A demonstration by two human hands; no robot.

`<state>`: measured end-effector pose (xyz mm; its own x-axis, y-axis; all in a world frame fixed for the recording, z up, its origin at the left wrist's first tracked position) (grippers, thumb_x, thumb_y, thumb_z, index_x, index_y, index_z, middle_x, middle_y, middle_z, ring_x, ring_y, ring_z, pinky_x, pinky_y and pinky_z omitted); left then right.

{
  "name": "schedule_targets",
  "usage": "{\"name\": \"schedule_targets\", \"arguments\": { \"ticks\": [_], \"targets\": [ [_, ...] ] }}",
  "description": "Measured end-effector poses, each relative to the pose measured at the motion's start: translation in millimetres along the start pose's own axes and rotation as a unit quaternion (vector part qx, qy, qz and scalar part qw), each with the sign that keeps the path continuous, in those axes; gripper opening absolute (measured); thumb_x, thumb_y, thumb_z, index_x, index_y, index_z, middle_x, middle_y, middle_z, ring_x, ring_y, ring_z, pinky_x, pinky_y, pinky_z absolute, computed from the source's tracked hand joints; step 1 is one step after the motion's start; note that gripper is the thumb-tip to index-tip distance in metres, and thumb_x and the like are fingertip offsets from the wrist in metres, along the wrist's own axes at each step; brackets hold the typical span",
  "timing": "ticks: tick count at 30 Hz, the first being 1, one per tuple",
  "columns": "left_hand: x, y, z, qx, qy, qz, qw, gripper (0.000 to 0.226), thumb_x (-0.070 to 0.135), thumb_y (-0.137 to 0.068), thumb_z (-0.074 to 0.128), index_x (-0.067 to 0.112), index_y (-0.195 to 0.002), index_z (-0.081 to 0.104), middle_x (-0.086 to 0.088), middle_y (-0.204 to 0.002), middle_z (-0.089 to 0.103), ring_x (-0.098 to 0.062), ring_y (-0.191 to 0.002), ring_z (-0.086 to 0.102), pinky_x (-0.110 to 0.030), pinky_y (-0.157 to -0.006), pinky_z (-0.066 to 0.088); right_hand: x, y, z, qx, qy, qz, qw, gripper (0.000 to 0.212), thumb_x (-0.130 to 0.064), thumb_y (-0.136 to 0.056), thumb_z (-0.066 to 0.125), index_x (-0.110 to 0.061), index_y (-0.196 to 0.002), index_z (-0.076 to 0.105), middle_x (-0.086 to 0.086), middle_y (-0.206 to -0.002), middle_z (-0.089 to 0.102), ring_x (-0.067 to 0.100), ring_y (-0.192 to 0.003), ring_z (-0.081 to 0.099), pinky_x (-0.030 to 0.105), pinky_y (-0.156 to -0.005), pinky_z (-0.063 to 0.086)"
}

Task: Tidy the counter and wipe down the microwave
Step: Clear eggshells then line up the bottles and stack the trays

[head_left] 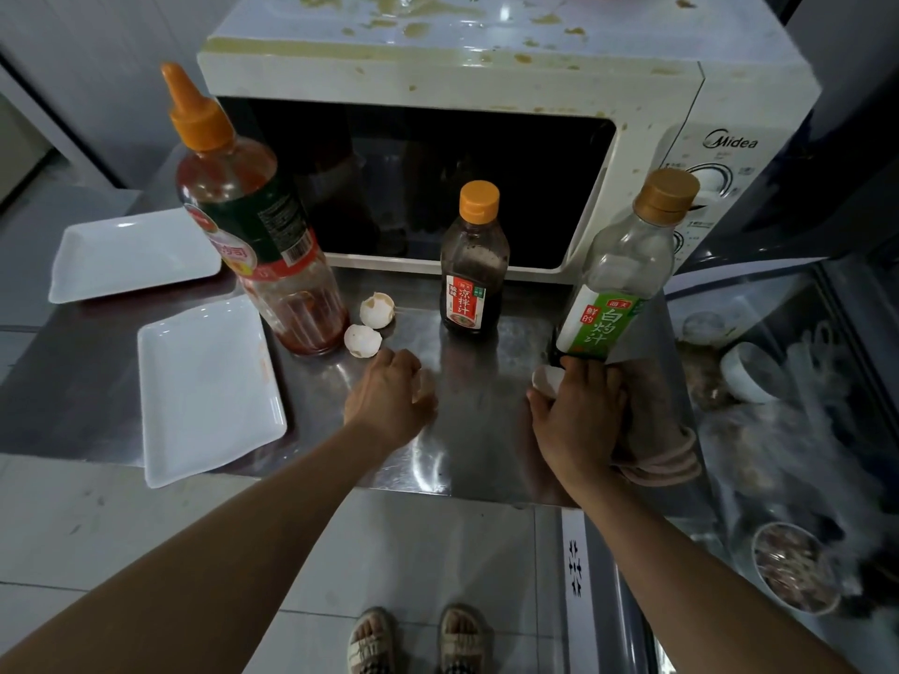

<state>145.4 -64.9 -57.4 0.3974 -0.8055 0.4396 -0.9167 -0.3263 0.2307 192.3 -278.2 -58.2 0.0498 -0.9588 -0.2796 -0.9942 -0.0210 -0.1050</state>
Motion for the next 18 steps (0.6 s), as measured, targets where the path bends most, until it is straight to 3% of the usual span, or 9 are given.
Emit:
{"name": "schedule_targets", "arguments": {
  "ticks": [5, 10, 18],
  "targets": [
    [3.5, -1.0, 1.5, -0.009, -0.010, -0.012, 1.000, 0.050, 0.041, -0.077, 0.070, 0.022, -0.119, 0.051, 0.000, -0.121, 0.048, -0.023, -0.112, 0.050, -0.038, -0.080, 0.048, 0.2, 0.0, 0.8, -0.006, -0.024, -0.007, 1.000, 0.044, -0.036, -0.082, 0.065, -0.009, -0.116, 0.055, 0.013, -0.114, 0.057, 0.032, -0.111, 0.047, 0.042, -0.087, 0.041],
    [5.9, -0.6, 1.7, 0.002, 0.000, 0.015, 1.000, 0.036, 0.029, -0.079, 0.068, 0.020, -0.111, 0.054, -0.004, -0.113, 0.050, -0.025, -0.107, 0.051, -0.034, -0.073, 0.042, -1.7, 0.8, 2.4, -0.022, -0.058, -0.016, 0.998, 0.046, -0.031, -0.081, 0.067, -0.008, -0.119, 0.053, 0.014, -0.114, 0.055, 0.032, -0.111, 0.048, 0.043, -0.088, 0.044],
    [-1.8, 3.9, -0.5, 0.026, 0.042, 0.022, 0.999, 0.057, 0.027, -0.074, 0.075, 0.014, -0.124, 0.052, -0.008, -0.117, 0.051, -0.026, -0.107, 0.052, -0.030, -0.081, 0.042, -4.7, 0.1, 3.5, -0.039, -0.093, -0.013, 0.995, 0.053, -0.030, -0.082, 0.068, -0.006, -0.125, 0.050, 0.016, -0.119, 0.055, 0.033, -0.115, 0.048, 0.042, -0.093, 0.044]
  ]
}}
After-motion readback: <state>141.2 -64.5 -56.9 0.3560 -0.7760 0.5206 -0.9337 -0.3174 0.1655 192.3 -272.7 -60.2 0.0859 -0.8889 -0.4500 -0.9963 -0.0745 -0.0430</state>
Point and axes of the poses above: each hand's wrist, its own y-axis away from the middle knuckle, its own z-axis out of the palm, x = y × z, the point moved 5 cm from there along -y, towards the middle knuckle
